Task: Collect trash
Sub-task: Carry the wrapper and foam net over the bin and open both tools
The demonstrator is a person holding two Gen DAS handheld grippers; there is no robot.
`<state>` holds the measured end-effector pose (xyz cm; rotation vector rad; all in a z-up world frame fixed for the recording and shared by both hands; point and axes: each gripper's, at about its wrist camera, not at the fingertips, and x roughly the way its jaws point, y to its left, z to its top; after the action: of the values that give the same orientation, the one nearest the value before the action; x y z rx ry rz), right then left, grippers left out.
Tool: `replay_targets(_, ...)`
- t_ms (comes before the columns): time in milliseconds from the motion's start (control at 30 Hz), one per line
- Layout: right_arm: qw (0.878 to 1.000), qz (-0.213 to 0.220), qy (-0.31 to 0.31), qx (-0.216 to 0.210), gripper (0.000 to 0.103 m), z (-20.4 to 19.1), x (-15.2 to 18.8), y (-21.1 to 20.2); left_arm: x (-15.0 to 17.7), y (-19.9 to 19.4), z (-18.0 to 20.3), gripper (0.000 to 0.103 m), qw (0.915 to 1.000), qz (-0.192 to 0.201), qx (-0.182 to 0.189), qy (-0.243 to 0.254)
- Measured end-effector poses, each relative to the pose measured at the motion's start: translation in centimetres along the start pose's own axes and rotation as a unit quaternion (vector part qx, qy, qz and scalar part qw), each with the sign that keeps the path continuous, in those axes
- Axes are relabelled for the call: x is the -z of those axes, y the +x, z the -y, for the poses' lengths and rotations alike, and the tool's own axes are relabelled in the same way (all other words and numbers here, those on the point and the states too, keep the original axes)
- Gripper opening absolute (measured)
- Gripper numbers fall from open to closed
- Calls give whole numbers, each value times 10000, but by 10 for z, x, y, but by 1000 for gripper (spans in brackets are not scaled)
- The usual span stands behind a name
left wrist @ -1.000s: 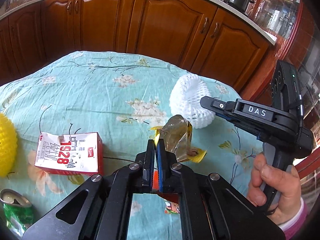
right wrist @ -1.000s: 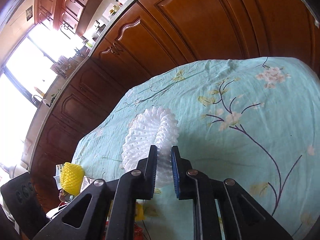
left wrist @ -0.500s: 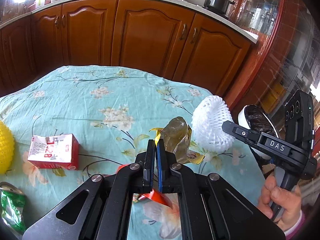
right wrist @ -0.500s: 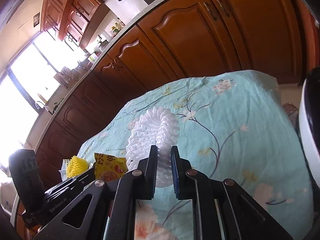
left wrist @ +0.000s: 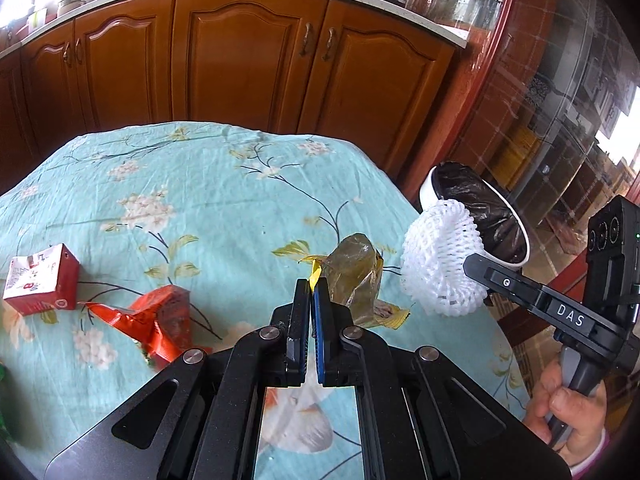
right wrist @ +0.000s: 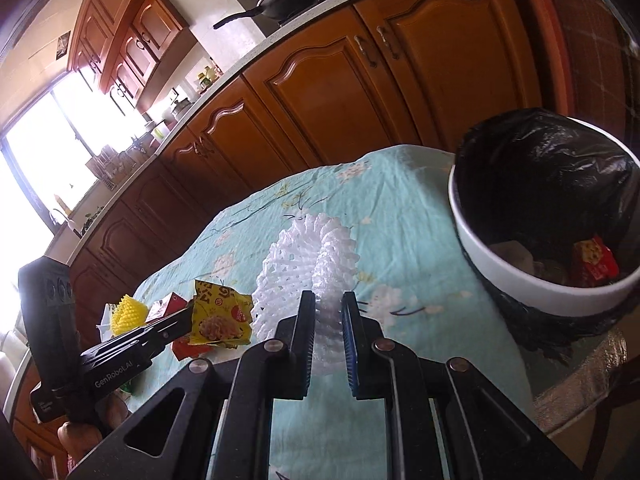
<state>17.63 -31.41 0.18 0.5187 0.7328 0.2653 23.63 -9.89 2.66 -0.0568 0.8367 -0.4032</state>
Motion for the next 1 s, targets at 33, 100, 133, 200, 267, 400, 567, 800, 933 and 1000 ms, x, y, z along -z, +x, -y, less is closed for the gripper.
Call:
replay_targets(33, 10000, 26, 30, 30, 13, 3, 1, -4, 0, 1, 4, 2, 10000, -8, 27, 25)
replay_targets(100, 9999, 97, 66, 112, 13, 9, 3, -12, 0, 2, 14, 2, 9999, -24, 79, 92)
replay_targets(133, 9998, 122, 80, 142, 13, 12, 4, -15, 0, 3, 19, 2, 9999, -32, 96, 128)
replay_targets(200, 9996, 167, 119, 192, 13, 18, 5, -22, 0, 4, 28, 2, 9997, -40, 139, 199)
replay_targets(267, 9994, 208, 147, 241, 13, 23, 6, -27, -2, 5, 36, 2, 9995, -39, 170, 252)
replay_targets(400, 9987, 316, 190, 346, 13, 32, 8, -39, -6, 7, 50, 2, 9991, -34, 227, 347)
replay_targets(567, 9978, 422, 250, 454, 14, 45, 10, -53, -7, 11, 65, 2, 9985, -51, 278, 465)
replay_targets(800, 9962, 553, 278, 615, 14, 60, 7, -67, -12, 20, 81, 2, 9978, -95, 329, 572)
replay_targets(933, 9954, 608, 295, 684, 14, 69, 2, -72, -19, 26, 93, 2, 9972, -106, 373, 639)
replay_targets(1000, 9949, 637, 297, 723, 14, 73, -1, -75, -23, 30, 101, 2, 9967, -103, 397, 706)
